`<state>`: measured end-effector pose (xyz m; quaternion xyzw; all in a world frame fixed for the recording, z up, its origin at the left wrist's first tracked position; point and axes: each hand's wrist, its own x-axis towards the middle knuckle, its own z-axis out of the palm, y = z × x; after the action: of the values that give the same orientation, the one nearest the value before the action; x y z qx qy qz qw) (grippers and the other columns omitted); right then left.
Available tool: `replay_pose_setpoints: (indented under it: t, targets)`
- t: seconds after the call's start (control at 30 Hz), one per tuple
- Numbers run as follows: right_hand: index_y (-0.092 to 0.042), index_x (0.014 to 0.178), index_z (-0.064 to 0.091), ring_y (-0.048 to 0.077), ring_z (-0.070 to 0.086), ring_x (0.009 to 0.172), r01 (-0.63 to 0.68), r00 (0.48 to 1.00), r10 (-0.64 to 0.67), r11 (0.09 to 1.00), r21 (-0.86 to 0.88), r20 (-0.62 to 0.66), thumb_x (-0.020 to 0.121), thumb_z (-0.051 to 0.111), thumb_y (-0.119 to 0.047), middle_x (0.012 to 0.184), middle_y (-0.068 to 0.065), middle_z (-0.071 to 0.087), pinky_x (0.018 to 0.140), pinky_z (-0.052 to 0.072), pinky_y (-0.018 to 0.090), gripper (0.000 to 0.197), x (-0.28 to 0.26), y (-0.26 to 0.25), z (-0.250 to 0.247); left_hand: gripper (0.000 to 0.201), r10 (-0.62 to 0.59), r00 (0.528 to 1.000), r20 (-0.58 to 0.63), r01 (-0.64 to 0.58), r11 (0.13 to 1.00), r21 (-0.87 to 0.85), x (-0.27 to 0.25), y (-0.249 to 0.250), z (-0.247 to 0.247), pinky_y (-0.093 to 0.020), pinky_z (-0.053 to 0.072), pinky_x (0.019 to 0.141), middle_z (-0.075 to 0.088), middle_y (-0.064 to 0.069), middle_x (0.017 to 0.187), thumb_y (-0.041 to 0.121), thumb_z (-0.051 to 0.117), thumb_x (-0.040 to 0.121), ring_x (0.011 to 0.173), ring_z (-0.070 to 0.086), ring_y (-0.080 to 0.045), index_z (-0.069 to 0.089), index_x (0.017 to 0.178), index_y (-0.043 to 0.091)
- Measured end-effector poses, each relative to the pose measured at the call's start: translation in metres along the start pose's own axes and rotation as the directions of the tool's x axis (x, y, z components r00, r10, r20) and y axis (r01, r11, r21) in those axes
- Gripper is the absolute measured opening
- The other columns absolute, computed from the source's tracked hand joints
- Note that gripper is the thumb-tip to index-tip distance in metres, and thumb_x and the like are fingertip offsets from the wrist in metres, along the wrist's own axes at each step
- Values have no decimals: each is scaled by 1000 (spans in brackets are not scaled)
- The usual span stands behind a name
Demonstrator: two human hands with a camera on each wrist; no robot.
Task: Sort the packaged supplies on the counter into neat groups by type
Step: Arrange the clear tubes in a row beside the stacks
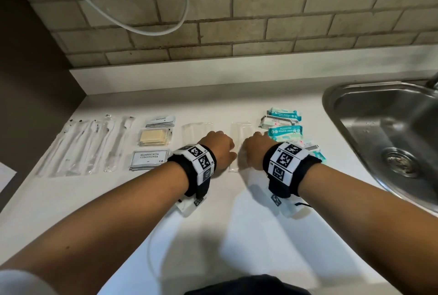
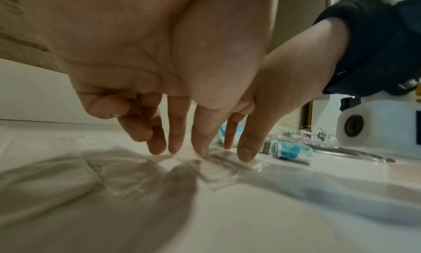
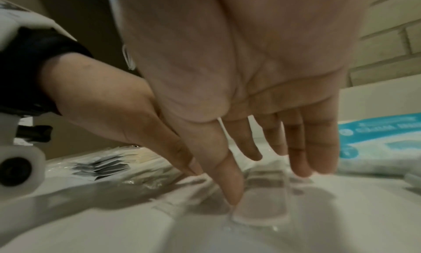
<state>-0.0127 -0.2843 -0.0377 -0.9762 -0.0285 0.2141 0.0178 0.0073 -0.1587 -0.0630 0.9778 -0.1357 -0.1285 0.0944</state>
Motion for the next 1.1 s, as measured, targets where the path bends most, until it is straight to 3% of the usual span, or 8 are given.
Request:
replay_pose_setpoints:
  t: [0.13, 0.27, 0.4, 0.63, 0.77, 0.93, 1.1]
  targets:
    - [-14, 141, 40, 30, 36, 131, 151, 982, -145, 988, 37, -122, 89, 50, -16, 139, 9, 42, 105, 39, 42, 54, -12, -14, 2, 35, 21, 997, -78, -22, 1000, -18, -14, -9, -3, -40, 47, 96, 59, -5, 125, 33, 50, 95, 118, 53, -26, 63, 125, 23]
    - [-15, 150, 25, 29, 23, 143, 275, 954, -271, 961, 16, -130, 91, 52, -20, 154, 5, 30, 114, 27, 41, 64, -14, -35, 14, 26, -54, 993, -104, 59, 997, 43, -28, -28, -3, -36, 51, 85, 63, -8, 113, 17, 48, 95, 104, 61, -27, 66, 113, 12]
    - [-13, 153, 10, 30, 2, 149, 319, 945, -319, 948, -20, -65, 88, 60, -22, 162, 4, 6, 119, 11, 45, 82, -11, -47, 32, 17, -123, 992, -36, 127, 979, 159, -42, -43, 7, -29, 42, 73, 64, -9, 108, 16, 55, 92, 98, 63, -27, 62, 105, 9]
    - [-13, 155, 0, 26, -1, 150, 405, 914, -405, 914, 23, 24, 96, 44, -26, 162, 7, -6, 121, 7, 41, 74, -3, -65, 38, 44, -148, 989, 21, 140, 968, 208, -54, -48, 12, -31, 43, 96, 52, -14, 138, 9, 52, 94, 123, 55, -28, 44, 137, 2]
    - [-12, 155, -1, 27, -1, 150, 377, 925, -374, 925, -40, 69, 99, 39, -31, 162, 9, -7, 121, 6, 39, 71, 0, -72, 39, 54, -123, 990, 68, 106, 972, 208, -57, -53, 15, -36, 44, 100, 44, -12, 144, 5, 51, 90, 125, 52, -29, 40, 142, 5]
    - [-8, 154, -3, 25, -6, 150, 332, 943, -325, 936, -120, 72, 99, 38, -29, 161, 10, -8, 121, 0, 37, 72, -9, -79, 40, 61, -86, 991, 105, 63, 976, 207, -67, -63, 15, -36, 32, 114, 15, -10, 162, 8, 49, 95, 145, 28, -23, 26, 151, 5]
    - [-4, 153, 0, 27, -3, 150, 321, 945, -313, 943, -88, 96, 97, 44, -30, 161, 14, -4, 122, 3, 37, 76, -17, -89, 38, 55, -12, 994, 106, -7, 985, 173, -86, -69, 9, -36, 32, 115, 19, -7, 161, 14, 46, 97, 145, 29, -21, 30, 150, 8]
